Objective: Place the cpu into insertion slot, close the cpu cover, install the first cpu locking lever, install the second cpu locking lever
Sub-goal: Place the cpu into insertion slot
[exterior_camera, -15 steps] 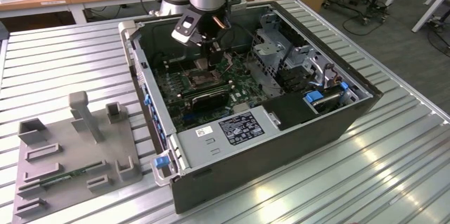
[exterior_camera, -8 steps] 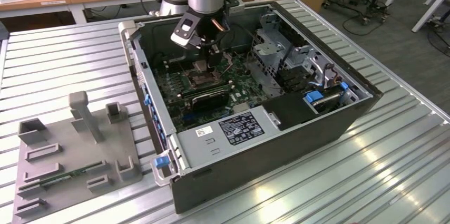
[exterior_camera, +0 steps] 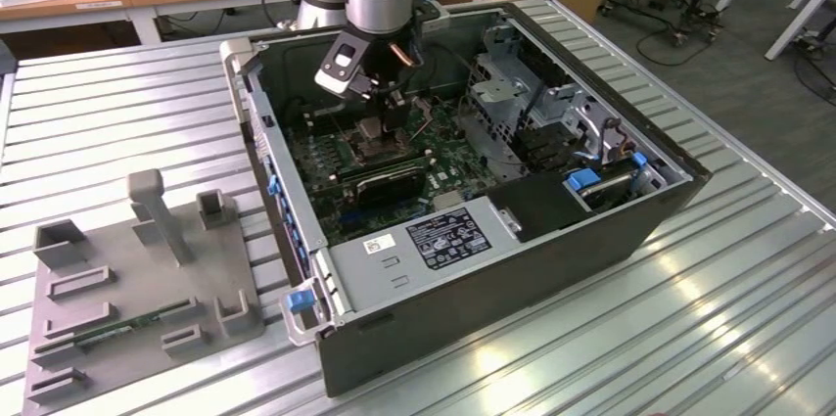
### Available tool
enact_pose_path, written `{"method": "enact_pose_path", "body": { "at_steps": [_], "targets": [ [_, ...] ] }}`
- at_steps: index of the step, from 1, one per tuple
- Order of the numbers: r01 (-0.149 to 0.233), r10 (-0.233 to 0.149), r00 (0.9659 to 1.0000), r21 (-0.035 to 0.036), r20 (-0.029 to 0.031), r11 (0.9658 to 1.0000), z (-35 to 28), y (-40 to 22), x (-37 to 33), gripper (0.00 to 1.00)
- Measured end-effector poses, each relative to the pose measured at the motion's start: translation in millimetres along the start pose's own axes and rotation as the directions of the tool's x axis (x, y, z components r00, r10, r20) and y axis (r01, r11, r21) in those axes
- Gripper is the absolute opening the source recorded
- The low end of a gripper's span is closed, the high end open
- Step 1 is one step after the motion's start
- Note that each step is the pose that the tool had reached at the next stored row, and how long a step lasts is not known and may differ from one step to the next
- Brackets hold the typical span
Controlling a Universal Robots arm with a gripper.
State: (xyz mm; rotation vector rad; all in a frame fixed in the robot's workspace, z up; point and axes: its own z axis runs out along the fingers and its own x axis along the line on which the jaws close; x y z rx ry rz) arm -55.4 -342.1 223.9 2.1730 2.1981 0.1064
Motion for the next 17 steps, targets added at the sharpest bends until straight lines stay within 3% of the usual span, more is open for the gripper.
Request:
{"method": "enact_pose_path", "body": {
  "at_steps": [17],
  "targets": [
    [-0.012, 0.012, 0.9999, -0.0001, 0.0010, 0.9999, 3.6, 2.3, -0.1, 0.54]
  ]
}}
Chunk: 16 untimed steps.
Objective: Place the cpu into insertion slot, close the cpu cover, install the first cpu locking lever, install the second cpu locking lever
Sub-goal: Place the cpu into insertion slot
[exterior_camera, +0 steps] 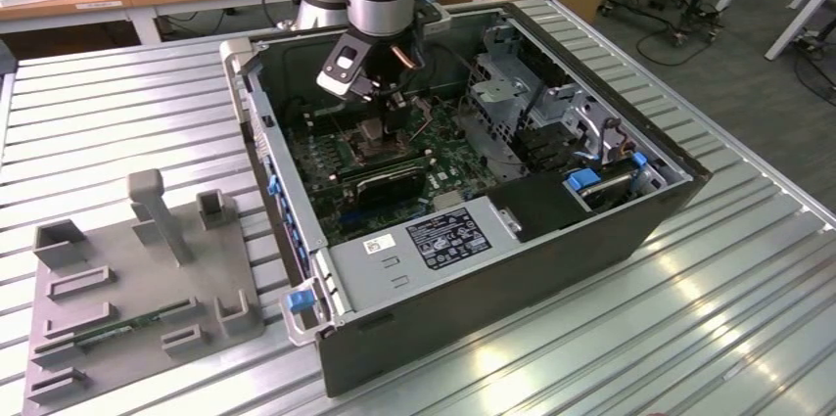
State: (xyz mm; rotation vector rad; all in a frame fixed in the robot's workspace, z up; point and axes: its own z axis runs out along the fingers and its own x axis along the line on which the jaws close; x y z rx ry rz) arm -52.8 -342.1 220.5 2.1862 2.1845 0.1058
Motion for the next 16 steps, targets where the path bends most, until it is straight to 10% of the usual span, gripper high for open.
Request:
{"method": "enact_pose_path", "body": {
  "at_steps": [16],
  "targets": [
    [0.000, 0.000, 1.0000, 0.0006, 0.0004, 1.0000, 17.2, -1.4, -0.2, 0.54]
  ]
}}
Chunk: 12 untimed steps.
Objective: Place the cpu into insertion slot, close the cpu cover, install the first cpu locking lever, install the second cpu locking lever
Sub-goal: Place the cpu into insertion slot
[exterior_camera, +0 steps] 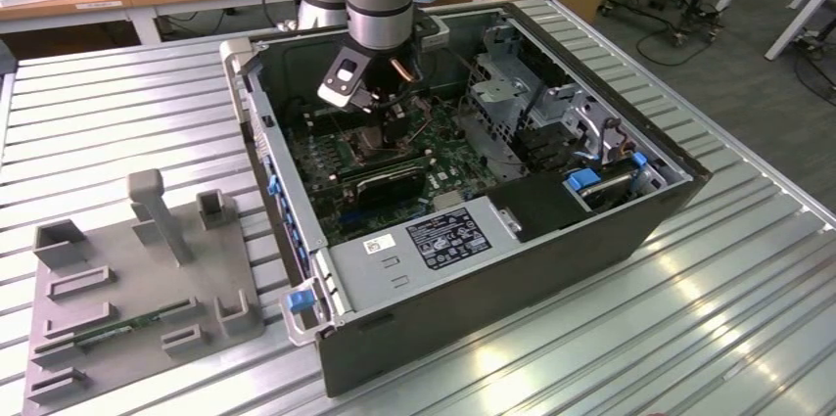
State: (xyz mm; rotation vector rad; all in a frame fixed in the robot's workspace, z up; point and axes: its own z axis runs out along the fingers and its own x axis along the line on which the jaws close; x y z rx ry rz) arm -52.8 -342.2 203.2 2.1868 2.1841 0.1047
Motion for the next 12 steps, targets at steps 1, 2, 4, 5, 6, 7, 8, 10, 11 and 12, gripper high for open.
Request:
{"method": "enact_pose_path", "body": {
  "at_steps": [1, 2, 4, 5, 6, 7, 8, 10, 11, 12],
  "targets": [
    [0.000, 0.000, 1.0000, 0.0000, -0.0001, 1.0000, 0.1, 0.0, 0.0, 0.54],
    [0.000, 0.000, 1.0000, -0.0002, -0.0002, 1.0000, 0.2, 0.0, 0.0, 0.54],
    [0.000, 0.000, 1.0000, -0.0001, -0.0001, 1.0000, 0.2, 0.0, 0.0, 0.54],
    [0.000, 0.000, 1.0000, 0.0002, -0.0002, 1.0000, 0.3, 0.0, 0.0, 0.54],
    [0.000, 0.000, 1.0000, 0.0022, -0.0005, 1.0000, 0.5, 0.1, 0.1, 0.54],
    [0.000, 0.000, 1.0000, 0.0033, -0.0004, 1.0000, 0.5, 0.0, 0.1, 0.54],
    [0.000, 0.000, 1.0000, 0.0039, -0.0003, 1.0000, 0.5, 0.0, 0.1, 0.54],
    [0.000, 0.000, 1.0000, 0.0048, -0.0001, 1.0000, 0.4, 0.0, 0.0, 0.54],
    [0.000, 0.000, 1.0000, 0.0053, -0.0001, 1.0000, 0.4, 0.0, 0.0, 0.54],
    [0.000, 0.000, 1.0000, 0.0057, -0.0001, 1.0000, 0.4, 0.0, 0.0, 0.54]
  ]
}}
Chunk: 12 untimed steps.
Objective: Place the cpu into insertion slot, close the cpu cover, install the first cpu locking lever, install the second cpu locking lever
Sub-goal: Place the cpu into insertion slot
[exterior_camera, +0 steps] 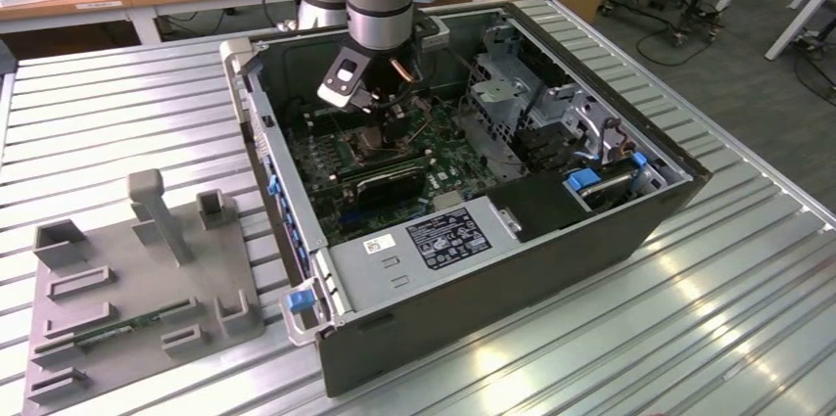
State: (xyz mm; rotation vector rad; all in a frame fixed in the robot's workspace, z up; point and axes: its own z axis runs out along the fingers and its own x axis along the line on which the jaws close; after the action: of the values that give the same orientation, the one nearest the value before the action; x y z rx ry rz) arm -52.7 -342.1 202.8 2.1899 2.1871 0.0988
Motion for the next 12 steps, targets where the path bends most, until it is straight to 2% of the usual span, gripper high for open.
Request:
{"method": "enact_pose_path", "body": {
  "at_steps": [12],
  "targets": [
    [0.000, 0.000, 1.0000, 0.0002, -0.0001, 1.0000, 2.5, -1.9, 0.8, 0.54]
  ]
}}
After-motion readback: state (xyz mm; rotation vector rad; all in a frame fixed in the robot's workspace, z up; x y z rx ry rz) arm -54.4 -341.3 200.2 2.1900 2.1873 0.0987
